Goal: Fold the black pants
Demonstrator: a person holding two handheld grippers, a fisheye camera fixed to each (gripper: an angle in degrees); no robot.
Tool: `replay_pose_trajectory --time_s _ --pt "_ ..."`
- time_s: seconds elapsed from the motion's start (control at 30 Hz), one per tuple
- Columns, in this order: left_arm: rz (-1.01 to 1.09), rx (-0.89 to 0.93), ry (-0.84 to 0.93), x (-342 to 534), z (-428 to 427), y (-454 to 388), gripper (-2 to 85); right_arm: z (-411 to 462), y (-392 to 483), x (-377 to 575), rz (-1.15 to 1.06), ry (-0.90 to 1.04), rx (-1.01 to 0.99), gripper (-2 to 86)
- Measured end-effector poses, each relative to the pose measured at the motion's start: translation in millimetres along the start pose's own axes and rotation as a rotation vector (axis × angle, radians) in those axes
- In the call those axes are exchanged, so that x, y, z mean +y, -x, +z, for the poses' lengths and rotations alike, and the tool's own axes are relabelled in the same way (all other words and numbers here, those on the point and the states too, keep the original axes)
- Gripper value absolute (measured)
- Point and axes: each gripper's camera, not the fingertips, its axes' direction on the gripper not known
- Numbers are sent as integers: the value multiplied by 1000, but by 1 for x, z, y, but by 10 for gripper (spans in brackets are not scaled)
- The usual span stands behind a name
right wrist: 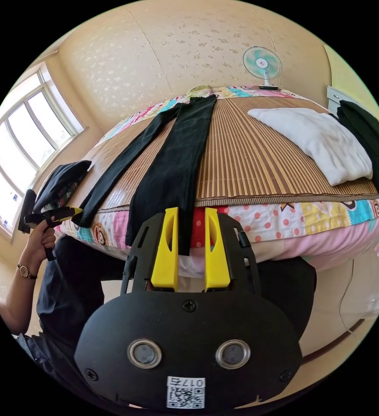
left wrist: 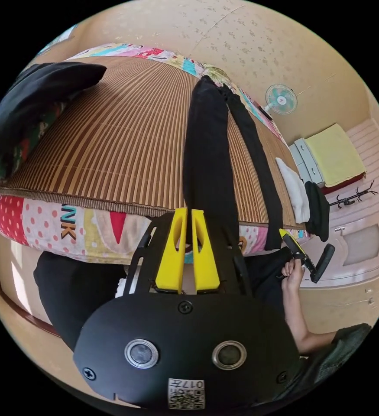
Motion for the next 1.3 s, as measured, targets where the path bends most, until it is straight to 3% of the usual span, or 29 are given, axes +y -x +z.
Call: replay_pose_trajectory --time_s 0.07,0.1,0.23,0.6,0.7,0.8,0.93,1.0,1.1,1.3 --pt "74 227 124 4 12 -5 0 -5 -6 1 9 -3 -11 88" --pt "85 257 146 7 15 -7 -2 -8 -10 2 15 -6 -20 86" --pt "115 50 214 35 30 -18 -6 -16 -22 2 39 -12 -42 80" --pt "-18 168 122 56 31 6 -5 -30 -51 -7 57 98 -83 78" --pt "-24 162 125 58 33 6 -5 -34 -63 -12 94 178 -185 49" --pt "-68 238 131 58 32 12 -5 -62 -76 -16 119 129 -362 36" --pt "-139 491 79 62 21 26 -6 -110 -108 -11 196 -26 -709 30" --pt "-152 576 62 64 16 27 -6 -123 -121 -7 222 -51 -767 29" --pt "-135 594 64 68 9 23 -5 -135 -134 0 246 -1 -691 27" --pt "-20 388 216 88 16 3 4 -152 -137 14 249 95 -444 27"
